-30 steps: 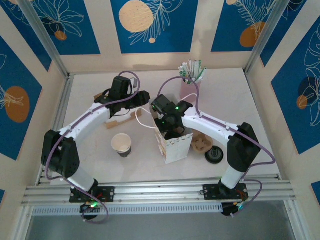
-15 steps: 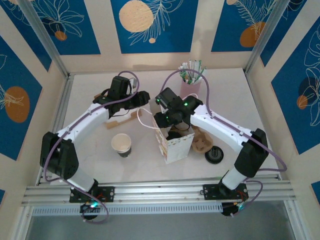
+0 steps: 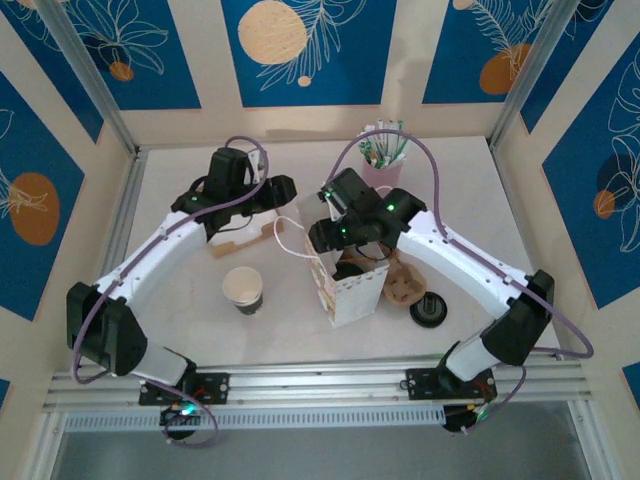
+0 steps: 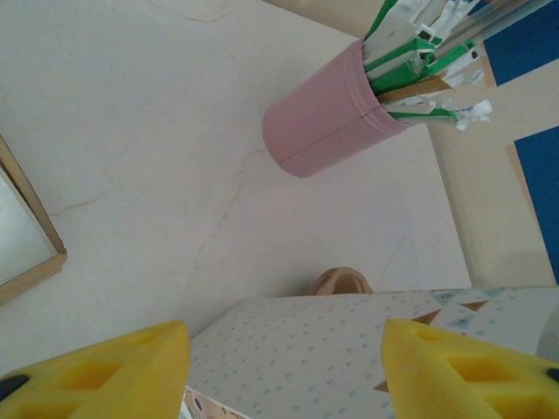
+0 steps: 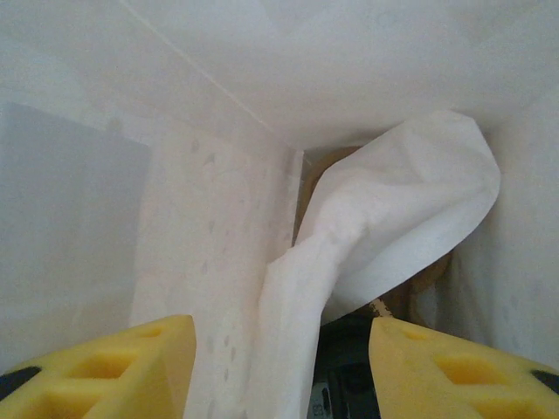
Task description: Pack the takeout coffee
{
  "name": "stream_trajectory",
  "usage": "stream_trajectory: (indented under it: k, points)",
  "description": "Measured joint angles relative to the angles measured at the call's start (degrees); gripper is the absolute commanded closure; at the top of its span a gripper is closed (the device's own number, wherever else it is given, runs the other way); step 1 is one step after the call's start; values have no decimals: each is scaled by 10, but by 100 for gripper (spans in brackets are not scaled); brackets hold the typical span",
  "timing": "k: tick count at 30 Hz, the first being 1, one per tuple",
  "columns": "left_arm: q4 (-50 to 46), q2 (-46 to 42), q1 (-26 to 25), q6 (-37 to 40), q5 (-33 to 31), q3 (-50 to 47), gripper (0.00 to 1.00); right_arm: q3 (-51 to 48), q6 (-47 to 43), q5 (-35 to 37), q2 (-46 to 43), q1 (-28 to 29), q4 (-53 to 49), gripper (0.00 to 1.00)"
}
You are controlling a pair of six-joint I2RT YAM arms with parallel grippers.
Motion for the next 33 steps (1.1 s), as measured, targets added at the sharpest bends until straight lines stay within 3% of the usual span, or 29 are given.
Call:
stream_trajectory:
  k: [9, 16, 26, 33]
  points:
    - [-19, -38, 0, 9, -1, 10, 38, 20, -6, -2, -35, 0, -3, 37]
    - [-35, -67, 0, 17, -11, 18, 33, 23, -14, -2, -54, 0, -5, 26]
    - [-62, -144, 0, 41, -41, 18, 17, 25, -40, 3, -120, 0, -5, 1]
    - [-74, -229, 0, 66, -81, 12, 5, 28, -64, 33, -187, 0, 0, 1]
